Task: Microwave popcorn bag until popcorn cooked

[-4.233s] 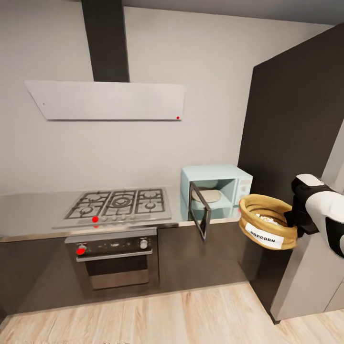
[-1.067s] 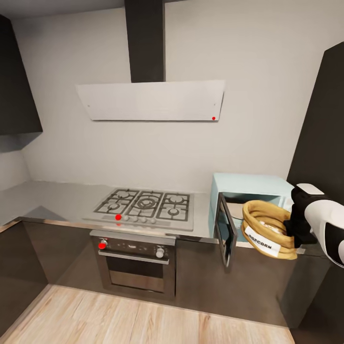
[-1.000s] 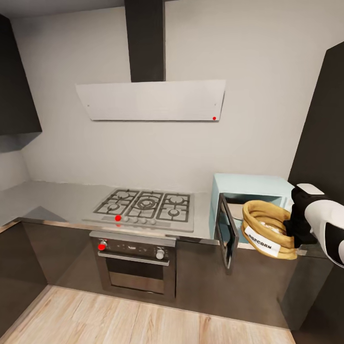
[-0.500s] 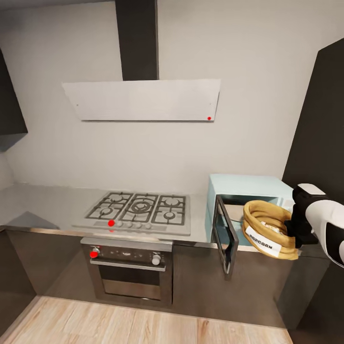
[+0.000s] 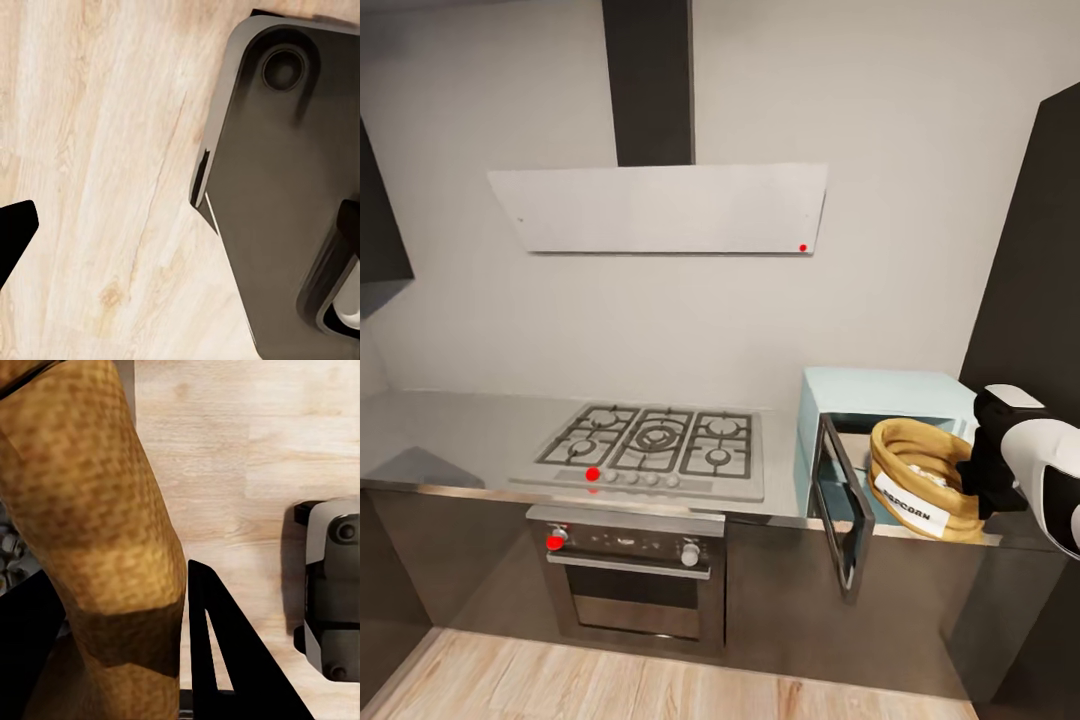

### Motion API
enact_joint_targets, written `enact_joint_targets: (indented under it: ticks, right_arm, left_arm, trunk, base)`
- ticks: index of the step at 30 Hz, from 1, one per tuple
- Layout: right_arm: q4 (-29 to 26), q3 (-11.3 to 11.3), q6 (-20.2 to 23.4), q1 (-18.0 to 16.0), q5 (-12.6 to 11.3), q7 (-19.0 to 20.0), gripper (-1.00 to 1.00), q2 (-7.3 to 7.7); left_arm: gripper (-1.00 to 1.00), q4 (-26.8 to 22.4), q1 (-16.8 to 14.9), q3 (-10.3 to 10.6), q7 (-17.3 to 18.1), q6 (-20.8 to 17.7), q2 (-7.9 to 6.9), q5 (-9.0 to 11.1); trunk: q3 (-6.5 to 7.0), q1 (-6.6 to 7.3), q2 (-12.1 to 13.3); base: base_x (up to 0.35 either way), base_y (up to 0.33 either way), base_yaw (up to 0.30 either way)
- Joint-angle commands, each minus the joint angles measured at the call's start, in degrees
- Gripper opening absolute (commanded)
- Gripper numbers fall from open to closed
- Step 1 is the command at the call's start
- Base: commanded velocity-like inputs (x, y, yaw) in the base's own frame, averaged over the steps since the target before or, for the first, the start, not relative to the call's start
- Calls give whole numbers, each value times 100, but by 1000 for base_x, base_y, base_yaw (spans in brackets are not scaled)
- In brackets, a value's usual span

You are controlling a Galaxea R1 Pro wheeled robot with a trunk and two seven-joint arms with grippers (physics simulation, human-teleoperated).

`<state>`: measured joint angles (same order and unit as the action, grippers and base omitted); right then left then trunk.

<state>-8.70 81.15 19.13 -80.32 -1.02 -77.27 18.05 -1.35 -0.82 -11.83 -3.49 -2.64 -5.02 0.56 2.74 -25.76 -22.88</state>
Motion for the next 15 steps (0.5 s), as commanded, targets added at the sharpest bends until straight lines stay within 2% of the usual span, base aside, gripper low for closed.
enact_joint_targets:
  ticks: [1, 6, 15]
  right_arm:
    - [-6, 0, 56, -1, -13, -16, -100, 4]
    - [-9, 5, 56, -1, -15, -16, -100, 38]
    - [9, 15, 93, -1, -21, -33, -100, 74]
  left_arm:
    - [100, -11, 2, -29, -13, -30, 1, 6]
    - [100, -141, 0, -19, -33, -33, 190, 3]
    - [100, -208, 0, -30, -22, -43, 261, 6]
  trunk:
    - [-2, -2, -4]
    - [-2, -2, -4]
    - [-2, -2, -4]
  base:
    - [32, 4, 0]
    - [7, 1, 0]
    - [0, 0, 0]
